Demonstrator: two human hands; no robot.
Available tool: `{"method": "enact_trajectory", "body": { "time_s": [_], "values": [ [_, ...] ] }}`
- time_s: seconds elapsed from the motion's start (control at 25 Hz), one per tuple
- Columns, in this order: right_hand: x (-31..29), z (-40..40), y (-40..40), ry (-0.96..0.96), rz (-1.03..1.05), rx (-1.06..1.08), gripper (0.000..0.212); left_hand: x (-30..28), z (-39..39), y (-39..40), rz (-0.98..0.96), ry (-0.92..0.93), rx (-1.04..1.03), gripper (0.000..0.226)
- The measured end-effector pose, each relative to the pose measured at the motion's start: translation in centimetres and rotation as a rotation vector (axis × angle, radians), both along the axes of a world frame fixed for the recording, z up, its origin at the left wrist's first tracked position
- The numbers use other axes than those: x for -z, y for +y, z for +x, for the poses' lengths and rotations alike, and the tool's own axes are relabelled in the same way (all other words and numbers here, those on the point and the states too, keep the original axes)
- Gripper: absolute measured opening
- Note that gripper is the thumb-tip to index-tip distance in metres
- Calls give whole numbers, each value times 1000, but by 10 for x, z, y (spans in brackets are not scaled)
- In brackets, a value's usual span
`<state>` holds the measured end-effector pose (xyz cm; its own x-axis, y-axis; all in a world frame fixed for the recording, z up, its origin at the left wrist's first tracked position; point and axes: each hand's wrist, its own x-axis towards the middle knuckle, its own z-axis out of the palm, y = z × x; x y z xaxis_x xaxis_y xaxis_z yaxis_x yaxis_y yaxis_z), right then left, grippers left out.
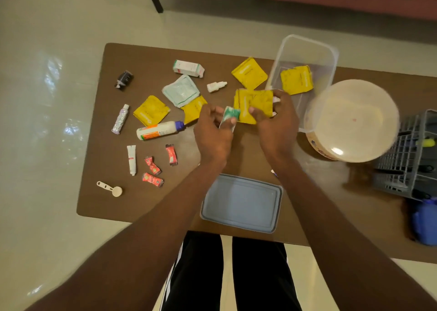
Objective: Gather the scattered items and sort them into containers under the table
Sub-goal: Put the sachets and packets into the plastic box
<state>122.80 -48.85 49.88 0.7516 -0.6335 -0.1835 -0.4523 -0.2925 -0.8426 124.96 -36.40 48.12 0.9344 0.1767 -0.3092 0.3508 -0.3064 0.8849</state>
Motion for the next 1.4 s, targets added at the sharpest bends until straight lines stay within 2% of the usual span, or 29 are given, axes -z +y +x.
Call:
{"method": "enact_trajectory", "body": {
  "time_s": [0.08,0.2,0.32,0.44,0.6,0.72,0.84,0.96,1.04,1.2,1.28,1.4],
  "values": [
    [-11,5,-32,-26,-73,130,52,-10,9,-38,-39,-46,11,24],
    [-17,20,-79,87,-144,234,48,-17,19,-87,30,-122,127,20],
    [-13,32,-116,216,-182,146,40,-9,20,-117,268,-116,293,20],
    [-7,41,-137,307,-280,8,37,1,27,-132,534,-117,448,9],
    [4,44,-144,363,-413,-201,39,-2,29,-138,712,-152,595,8],
    [3,39,-132,295,-529,-190,38,-4,25,-127,639,-244,586,11],
    [-2,30,-100,71,-583,-131,25,-4,19,-96,490,-346,438,19],
    [3,19,-46,-165,-496,-319,21,11,9,-45,495,-289,291,21],
    [10,16,-9,-173,-405,-476,21,27,6,-8,580,-174,290,21],
    [37,23,32,94,-388,-671,32,52,19,46,878,58,479,50],
    [51,32,40,274,-480,-711,43,60,30,62,943,65,568,61],
    [70,44,47,569,-604,-719,71,67,43,72,1004,-12,646,55]
  ]
}}
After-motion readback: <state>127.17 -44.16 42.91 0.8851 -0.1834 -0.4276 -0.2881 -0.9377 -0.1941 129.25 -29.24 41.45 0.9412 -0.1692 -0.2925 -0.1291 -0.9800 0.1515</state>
